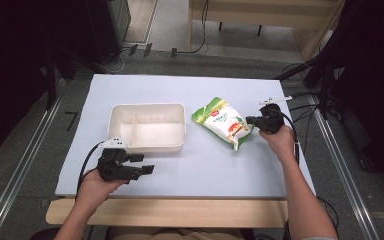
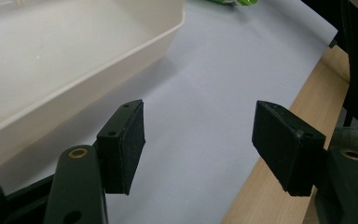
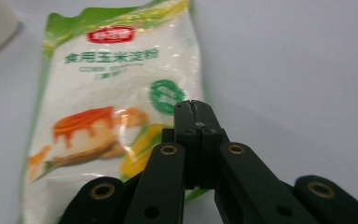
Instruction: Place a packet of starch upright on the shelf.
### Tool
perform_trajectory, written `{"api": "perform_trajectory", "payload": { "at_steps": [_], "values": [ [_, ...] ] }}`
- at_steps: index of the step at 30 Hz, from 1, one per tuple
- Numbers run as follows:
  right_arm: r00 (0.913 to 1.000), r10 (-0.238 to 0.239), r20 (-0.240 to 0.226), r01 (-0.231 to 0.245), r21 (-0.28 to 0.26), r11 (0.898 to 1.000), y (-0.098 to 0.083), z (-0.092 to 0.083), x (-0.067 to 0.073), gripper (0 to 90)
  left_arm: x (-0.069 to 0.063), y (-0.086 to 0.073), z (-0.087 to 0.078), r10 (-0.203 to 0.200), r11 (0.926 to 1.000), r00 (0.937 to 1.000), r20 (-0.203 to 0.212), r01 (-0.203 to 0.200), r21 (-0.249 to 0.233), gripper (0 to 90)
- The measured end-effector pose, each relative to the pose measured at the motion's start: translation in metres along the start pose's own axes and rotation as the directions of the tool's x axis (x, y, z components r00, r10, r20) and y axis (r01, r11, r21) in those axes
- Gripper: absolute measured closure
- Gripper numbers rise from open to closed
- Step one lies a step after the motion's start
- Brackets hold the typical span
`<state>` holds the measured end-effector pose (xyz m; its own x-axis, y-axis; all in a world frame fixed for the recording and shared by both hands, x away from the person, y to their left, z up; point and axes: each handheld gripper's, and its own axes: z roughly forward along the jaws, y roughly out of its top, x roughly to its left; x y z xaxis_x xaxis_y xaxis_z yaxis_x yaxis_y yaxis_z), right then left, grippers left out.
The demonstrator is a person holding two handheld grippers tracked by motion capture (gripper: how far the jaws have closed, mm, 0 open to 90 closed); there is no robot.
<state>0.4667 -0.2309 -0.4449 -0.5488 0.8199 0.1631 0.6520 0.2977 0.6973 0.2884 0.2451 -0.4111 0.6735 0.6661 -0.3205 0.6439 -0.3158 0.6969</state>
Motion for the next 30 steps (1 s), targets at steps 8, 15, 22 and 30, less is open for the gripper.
{"api": "perform_trajectory", "payload": {
  "at_steps": [8, 15, 22, 30],
  "values": [
    [0.9989, 0.045, 0.014, -0.045, 0.046, 0.998, -0.001, 0.025, -0.027, 90.0, 0.002, -0.001, 0.004, 0.002, 0.9998, 0.9999, -0.013, -0.001, 0.02, 35.4],
    [0.9993, 0.007, 0.037, -0.01, 0.071, 0.997, -0.006, 0.03, -0.022, 90.0, -0.001, -0.001, 0.005, 0.008, 0.9997, 0.9999, -0.01, -0.008, 0.021, 35.5],
    [0.9994, -0.003, 0.033, 0.0, 0.078, 0.997, -0.008, 0.028, -0.016, 90.0, 0.002, 0.0, 0.002, 0.01, 0.9999, 0.9999, -0.011, -0.01, 0.009, 35.5],
    [0.9991, -0.034, 0.025, 0.032, 0.078, 0.996, -0.018, 0.021, -0.001, 90.0, 0.002, 0.003, 0.008, 0.01, 0.9996, 0.9999, 0.011, -0.011, 0.027, 35.3]
  ]
}}
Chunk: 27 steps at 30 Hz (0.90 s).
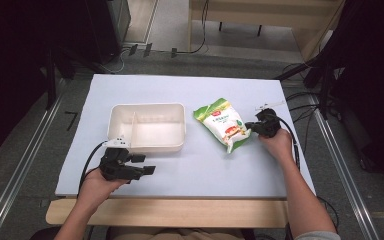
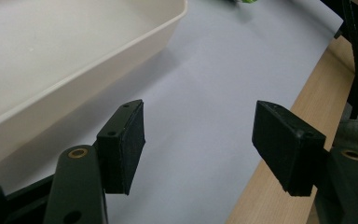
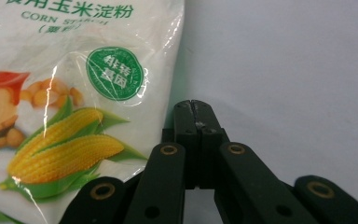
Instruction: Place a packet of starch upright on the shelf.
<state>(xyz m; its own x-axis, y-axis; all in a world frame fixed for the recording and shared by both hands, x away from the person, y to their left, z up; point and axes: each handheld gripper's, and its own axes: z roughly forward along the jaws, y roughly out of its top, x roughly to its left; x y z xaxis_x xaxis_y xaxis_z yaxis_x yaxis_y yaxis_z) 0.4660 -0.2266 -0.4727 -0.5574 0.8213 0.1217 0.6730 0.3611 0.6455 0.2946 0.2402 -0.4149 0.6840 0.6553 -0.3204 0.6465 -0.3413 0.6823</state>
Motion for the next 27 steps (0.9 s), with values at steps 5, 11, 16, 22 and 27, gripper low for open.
{"api": "perform_trajectory", "payload": {
  "at_steps": [5, 11, 16, 22, 27],
  "values": [
    [0.9997, -0.012, -0.021, 0.012, 0.008, 1.0, -0.006, -0.004, 0.011, 90.0, 0.001, 0.003, 0.001, 0.008, 1.0, 1.0, 0.001, -0.008, 0.003, 35.3],
    [0.9991, -0.011, -0.04, 0.012, 0.015, 1.0, -0.012, -0.008, 0.022, 90.0, 0.001, 0.008, 0.006, 0.014, 0.9998, 0.9998, 0.016, -0.015, 0.01, 35.3],
    [0.9982, -0.018, -0.058, 0.019, 0.014, 1.0, -0.016, -0.01, 0.032, 90.0, 0.0, 0.012, 0.01, 0.027, 0.9996, 0.9992, 0.029, -0.027, 0.01, 35.3],
    [0.9974, -0.009, -0.071, 0.01, 0.014, 1.0, -0.019, -0.01, 0.043, 90.0, 0.0, 0.015, 0.015, 0.032, 0.9992, 0.9988, 0.037, -0.033, 0.023, 35.3],
    [0.9964, -0.03, -0.08, 0.031, 0.011, 0.999, -0.021, -0.012, 0.054, 90.0, -0.001, 0.019, 0.018, 0.041, 0.9988, 0.9981, 0.045, -0.043, 0.024, 35.1]
  ]
}}
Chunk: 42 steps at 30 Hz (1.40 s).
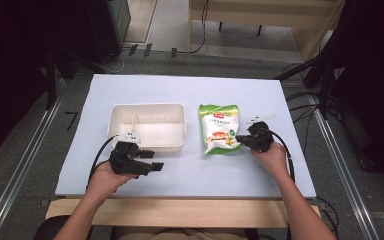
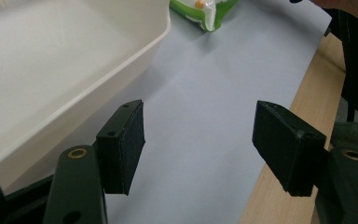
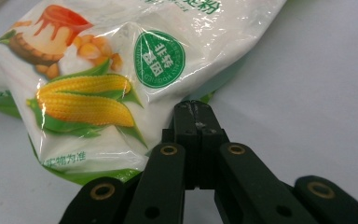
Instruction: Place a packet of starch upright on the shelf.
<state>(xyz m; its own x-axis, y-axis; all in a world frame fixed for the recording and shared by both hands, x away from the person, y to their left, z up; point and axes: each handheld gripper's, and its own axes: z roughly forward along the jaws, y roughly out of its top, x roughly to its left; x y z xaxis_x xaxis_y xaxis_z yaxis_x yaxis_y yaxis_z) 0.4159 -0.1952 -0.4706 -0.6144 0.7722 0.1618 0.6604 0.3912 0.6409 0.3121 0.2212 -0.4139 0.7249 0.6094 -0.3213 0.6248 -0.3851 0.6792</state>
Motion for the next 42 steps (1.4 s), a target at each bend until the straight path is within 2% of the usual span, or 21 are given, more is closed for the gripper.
{"api": "perform_trajectory", "payload": {
  "at_steps": [5, 7, 9, 10, 12, 15, 17, 18, 20, 21, 22, 27, 33, 42],
  "values": [
    [0.9998, -0.02, -0.005, 0.02, 0.008, 1.0, -0.001, 0.0, 0.01, 90.0, 0.0, 0.003, 0.002, 0.004, 1.0, 1.0, 0.007, -0.004, 0.004, 35.2],
    [0.9999, -0.007, 0.008, 0.007, 0.023, 1.0, 0.001, -0.001, 0.012, 90.0, 0.001, 0.004, 0.002, 0.007, 1.0, 0.9999, 0.01, -0.007, 0.001, 35.2],
    [0.9999, 0.012, 0.01, -0.012, 0.013, 1.0, 0.002, -0.004, 0.008, 90.0, 0.001, 0.005, 0.003, 0.006, 1.0, 0.9999, 0.012, -0.006, -0.001, 35.2],
    [0.9995, 0.032, 0.009, -0.032, -0.005, 0.999, 0.003, -0.007, 0.005, 86.7, 0.001, 0.005, 0.003, 0.008, 1.0, 0.9999, 0.011, -0.008, 0.001, 35.2],
    [0.9993, 0.034, 0.016, -0.033, -0.012, 0.999, 0.003, -0.009, 0.004, 83.5, 0.001, 0.005, 0.004, 0.012, 0.9999, 0.9999, 0.012, -0.012, 0.006, 35.2],
    [0.9988, 0.036, 0.034, -0.034, -0.037, 0.999, 0.006, -0.015, 0.002, 72.9, 0.001, 0.005, 0.005, 0.013, 0.9999, 0.9998, 0.015, -0.014, 0.011, 35.2],
    [0.9965, 0.064, 0.054, -0.061, -0.053, 0.997, 0.01, -0.019, 0.0, 63.3, 0.0, 0.004, 0.004, 0.011, 0.9999, 0.9999, 0.012, -0.011, 0.013, 35.2],
    [0.9965, 0.064, 0.054, -0.061, -0.053, 0.997, 0.01, -0.019, 0.0, 63.3, 0.0, 0.004, 0.004, 0.011, 0.9999, 0.9998, 0.015, -0.011, 0.005, 35.2],
    [0.9938, 0.094, 0.059, -0.089, -0.083, 0.993, 0.014, -0.02, -0.004, 50.1, 0.0, 0.003, 0.003, 0.011, 0.9999, 0.9999, 0.009, -0.011, 0.004, 35.2],
    [0.9938, 0.094, 0.059, -0.089, -0.083, 0.993, 0.014, -0.02, -0.004, 50.1, 0.0, 0.002, 0.002, 0.008, 1.0, 0.9999, 0.008, -0.008, 0.0, 35.2],
    [0.9928, 0.108, 0.052, -0.103, -0.094, 0.99, 0.016, -0.02, -0.005, 45.9, 0.001, 0.002, 0.001, 0.011, 0.9999, 0.9999, 0.004, -0.011, 0.004, 35.2],
    [0.9941, 0.098, 0.046, -0.093, -0.107, 0.99, 0.023, -0.019, -0.004, 41.5, 0.0, 0.001, 0.001, 0.005, 1.0, 1.0, -0.002, -0.005, 0.003, 35.2],
    [0.9921, 0.122, 0.027, -0.119, -0.103, 0.988, 0.031, -0.013, -0.005, 40.9, 0.0, -0.001, -0.001, 0.005, 1.0, 0.9999, -0.009, -0.005, 0.006, 35.2],
    [0.9889, 0.143, 0.039, -0.139, -0.1, 0.985, 0.045, 0.004, -0.014, 36.0, 0.0, -0.005, -0.004, 0.002, 1.0, 0.9999, -0.015, -0.002, -0.002, 35.2]
  ]
}}
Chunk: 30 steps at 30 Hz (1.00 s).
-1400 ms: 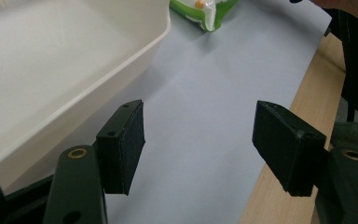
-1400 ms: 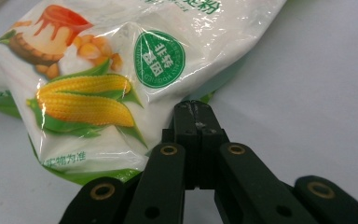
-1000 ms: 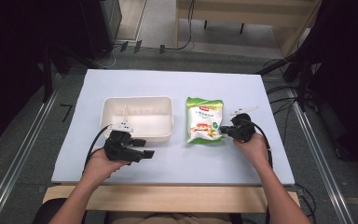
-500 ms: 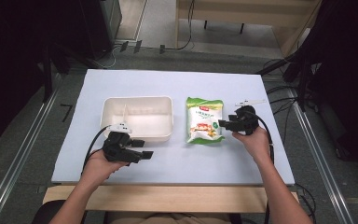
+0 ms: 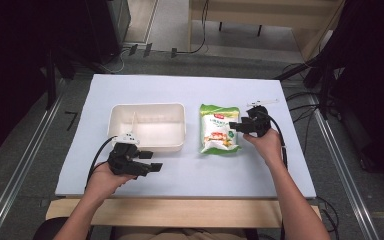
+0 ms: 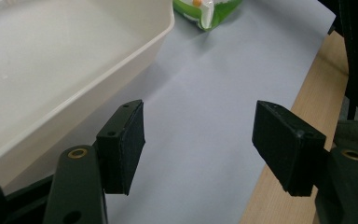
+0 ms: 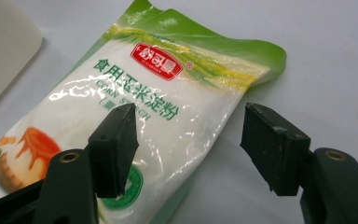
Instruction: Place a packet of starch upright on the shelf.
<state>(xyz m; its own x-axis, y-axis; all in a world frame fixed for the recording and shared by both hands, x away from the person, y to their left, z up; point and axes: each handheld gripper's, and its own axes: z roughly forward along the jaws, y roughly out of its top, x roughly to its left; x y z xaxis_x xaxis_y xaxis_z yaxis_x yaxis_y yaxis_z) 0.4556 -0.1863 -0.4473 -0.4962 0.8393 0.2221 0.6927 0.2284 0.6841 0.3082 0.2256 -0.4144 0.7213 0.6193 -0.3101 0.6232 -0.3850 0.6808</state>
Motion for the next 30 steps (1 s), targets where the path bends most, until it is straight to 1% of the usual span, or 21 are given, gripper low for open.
{"api": "perform_trajectory", "payload": {
  "at_steps": [4, 6, 8, 10, 11, 13, 14, 15, 18, 19, 20, 21, 23, 24, 25, 26, 27, 28, 29, 30],
  "values": [
    [0.9999, 0.017, 0.0, -0.017, 0.008, 1.0, 0.008, 0.009, -0.003, 34.1, 0.0, -0.002, -0.002, -0.002, 1.0, 1.0, -0.008, 0.002, -0.002, 35.2],
    [0.9998, 0.014, 0.017, -0.014, 0.008, 1.0, 0.012, 0.015, -0.004, 31.6, 0.0, -0.004, -0.004, -0.004, 1.0, 0.9999, -0.011, 0.004, -0.004, 35.2],
    [0.9995, 0.017, 0.025, -0.018, 0.008, 1.0, 0.013, 0.017, -0.005, 30.8, 0.001, -0.007, -0.006, -0.008, 1.0, 0.9998, -0.015, 0.008, -0.003, 35.2],
    [0.9995, 0.029, 0.01, -0.029, 0.022, 0.999, 0.014, 0.023, -0.006, 29.4, 0.001, -0.009, -0.008, -0.013, 0.9999, 0.9996, -0.027, 0.013, -0.005, 35.2],
    [0.9997, 0.018, 0.014, -0.019, 0.034, 0.999, 0.014, 0.025, -0.006, 28.1, 0.001, -0.01, -0.01, -0.018, 0.9998, 0.9995, -0.027, 0.018, -0.009, 35.2],
    [0.9983, -0.014, 0.056, 0.01, 0.063, 0.998, 0.014, 0.032, -0.004, 26.7, 0.001, -0.012, -0.012, -0.025, 0.9996, 0.9992, -0.032, 0.025, -0.013, 35.2],
    [0.9982, -0.023, 0.055, 0.019, 0.071, 0.997, 0.014, 0.035, -0.005, 24.8, 0.002, -0.012, -0.013, -0.025, 0.9996, 0.999, -0.036, 0.025, -0.011, 35.2],
    [0.999, 0.0, 0.044, -0.002, 0.065, 0.998, 0.014, 0.036, -0.006, 24.4, 0.002, -0.013, -0.013, -0.025, 0.9996, 0.9989, -0.039, 0.025, -0.011, 35.2],
    [0.9992, 0.036, 0.019, -0.037, 0.061, 0.997, 0.015, 0.041, -0.011, 23.3, 0.001, -0.015, -0.015, -0.028, 0.9996, 0.9984, -0.049, 0.027, -0.012, 35.2],
    [0.9985, 0.055, 0.004, -0.055, 0.057, 0.997, 0.015, 0.043, -0.012, 23.2, 0.001, -0.016, -0.015, -0.03, 0.9995, 0.9984, -0.047, 0.03, -0.013, 35.2],
    [0.9984, 0.057, -0.003, -0.057, 0.053, 0.997, 0.015, 0.045, -0.013, 23.1, 0.001, -0.016, -0.016, -0.029, 0.9995, 0.9984, -0.049, 0.028, -0.011, 35.2],
    [0.998, 0.064, 0.0, -0.064, 0.053, 0.997, 0.015, 0.046, -0.011, 23.3, 0.001, -0.016, -0.016, -0.031, 0.9994, 0.9982, -0.051, 0.031, -0.013, 35.2],
    [0.9989, 0.047, 0.005, -0.047, 0.052, 0.998, 0.017, 0.048, -0.009, 25.3, 0.001, -0.017, -0.017, -0.03, 0.9995, 0.998, -0.056, 0.029, -0.016, 35.3],
    [0.9991, 0.042, -0.003, -0.042, 0.05, 0.998, 0.017, 0.049, -0.008, 32.1, 0.001, -0.017, -0.017, -0.025, 0.9995, 0.998, -0.058, 0.024, -0.019, 35.7],
    [0.9991, 0.042, -0.003, -0.042, 0.05, 0.998, 0.017, 0.049, -0.008, 32.1, 0.001, -0.016, -0.017, -0.023, 0.9994, 0.998, -0.058, 0.022, -0.026, 35.7],
    [0.9989, 0.039, -0.025, -0.038, 0.051, 0.998, 0.017, 0.049, -0.007, 38.2, 0.001, -0.016, -0.017, -0.021, 0.9994, 0.998, -0.059, 0.02, -0.029, 35.7],
    [0.9982, 0.047, -0.037, -0.045, 0.054, 0.998, 0.017, 0.049, -0.006, 41.0, 0.001, -0.016, -0.017, -0.022, 0.9993, 0.998, -0.06, 0.02, -0.033, 35.8],
    [0.9981, 0.045, -0.043, -0.042, 0.058, 0.997, 0.017, 0.049, -0.005, 46.4, 0.0, -0.016, -0.017, -0.024, 0.9993, 0.9978, -0.062, 0.023, -0.031, 35.8],
    [0.9955, 0.06, -0.073, -0.056, 0.064, 0.996, 0.017, 0.049, -0.005, 50.2, 0.0, -0.016, -0.016, -0.025, 0.9992, 0.9982, -0.055, 0.024, -0.031, 35.8],
    [0.9947, 0.069, -0.077, -0.064, 0.063, 0.996, 0.017, 0.049, -0.005, 51.1, 0.0, -0.016, -0.016, -0.023, 0.9994, 0.9982, -0.056, 0.022, -0.029, 35.7]
  ]
}}
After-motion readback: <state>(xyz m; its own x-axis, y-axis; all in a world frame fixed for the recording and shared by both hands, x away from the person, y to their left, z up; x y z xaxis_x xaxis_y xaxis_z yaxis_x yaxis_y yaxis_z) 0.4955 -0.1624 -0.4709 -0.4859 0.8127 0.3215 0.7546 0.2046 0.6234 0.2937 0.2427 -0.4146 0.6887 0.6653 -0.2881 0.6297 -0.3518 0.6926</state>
